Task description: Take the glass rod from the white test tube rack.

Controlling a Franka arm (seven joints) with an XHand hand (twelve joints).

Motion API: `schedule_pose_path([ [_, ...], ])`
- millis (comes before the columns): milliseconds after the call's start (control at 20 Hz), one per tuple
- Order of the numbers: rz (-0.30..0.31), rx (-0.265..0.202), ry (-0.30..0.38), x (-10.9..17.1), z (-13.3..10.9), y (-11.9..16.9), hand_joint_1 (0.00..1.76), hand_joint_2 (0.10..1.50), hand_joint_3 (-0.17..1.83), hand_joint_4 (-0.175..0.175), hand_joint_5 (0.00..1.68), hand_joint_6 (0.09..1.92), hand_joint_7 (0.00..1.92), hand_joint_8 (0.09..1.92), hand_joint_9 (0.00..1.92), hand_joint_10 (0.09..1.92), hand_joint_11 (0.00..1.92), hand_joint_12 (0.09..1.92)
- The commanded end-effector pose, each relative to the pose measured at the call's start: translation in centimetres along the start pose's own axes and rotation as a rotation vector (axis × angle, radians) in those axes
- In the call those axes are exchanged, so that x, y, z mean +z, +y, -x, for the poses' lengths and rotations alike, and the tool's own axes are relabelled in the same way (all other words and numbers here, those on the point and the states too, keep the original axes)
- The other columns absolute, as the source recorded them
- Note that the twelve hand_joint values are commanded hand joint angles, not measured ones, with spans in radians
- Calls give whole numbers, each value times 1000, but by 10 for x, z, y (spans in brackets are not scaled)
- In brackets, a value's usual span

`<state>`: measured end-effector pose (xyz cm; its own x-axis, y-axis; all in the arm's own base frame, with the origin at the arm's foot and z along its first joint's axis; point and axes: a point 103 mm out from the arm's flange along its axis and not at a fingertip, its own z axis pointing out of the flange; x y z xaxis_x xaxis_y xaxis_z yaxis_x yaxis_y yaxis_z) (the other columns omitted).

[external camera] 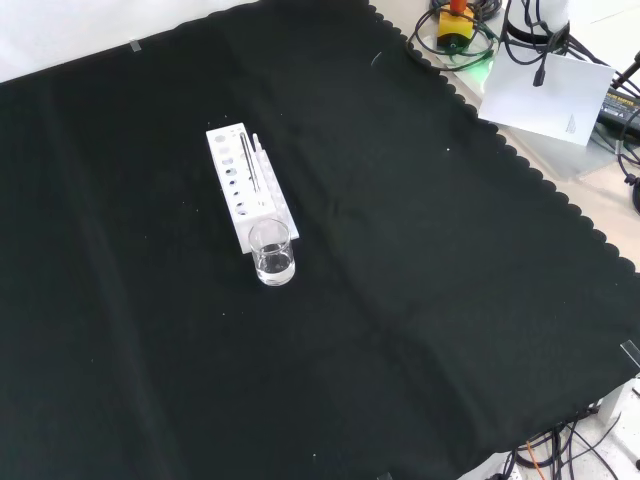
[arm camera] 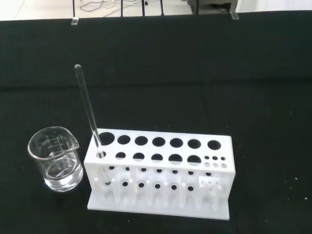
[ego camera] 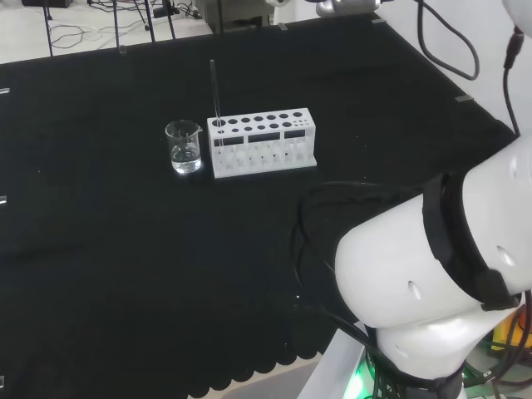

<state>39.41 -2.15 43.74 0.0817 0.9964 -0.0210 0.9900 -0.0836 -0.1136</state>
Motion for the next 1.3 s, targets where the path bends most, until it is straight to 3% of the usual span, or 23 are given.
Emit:
schedule_pose_path([
  [50, -3, -41, 17, 7, -7, 42, 610, 1152, -175, -83, 0, 87, 0, 87, 36, 87, 0, 402],
  [500, -17, -111, 16, 20, -27, 76, 606, 1155, -175, -81, 0, 87, 0, 87, 36, 87, 0, 396],
  [1000, -61, -138, 7, 49, -49, 92, 596, 1160, -175, -80, 0, 87, 0, 87, 41, 87, 0, 392],
  [1150, -79, -150, -28, 61, -74, 105, 594, 1162, -175, -80, 0, 87, 0, 87, 41, 87, 0, 391],
  [1300, -77, -165, -26, 68, -77, 106, 592, 1163, -175, -79, 0, 87, 0, 87, 40, 87, 0, 391],
])
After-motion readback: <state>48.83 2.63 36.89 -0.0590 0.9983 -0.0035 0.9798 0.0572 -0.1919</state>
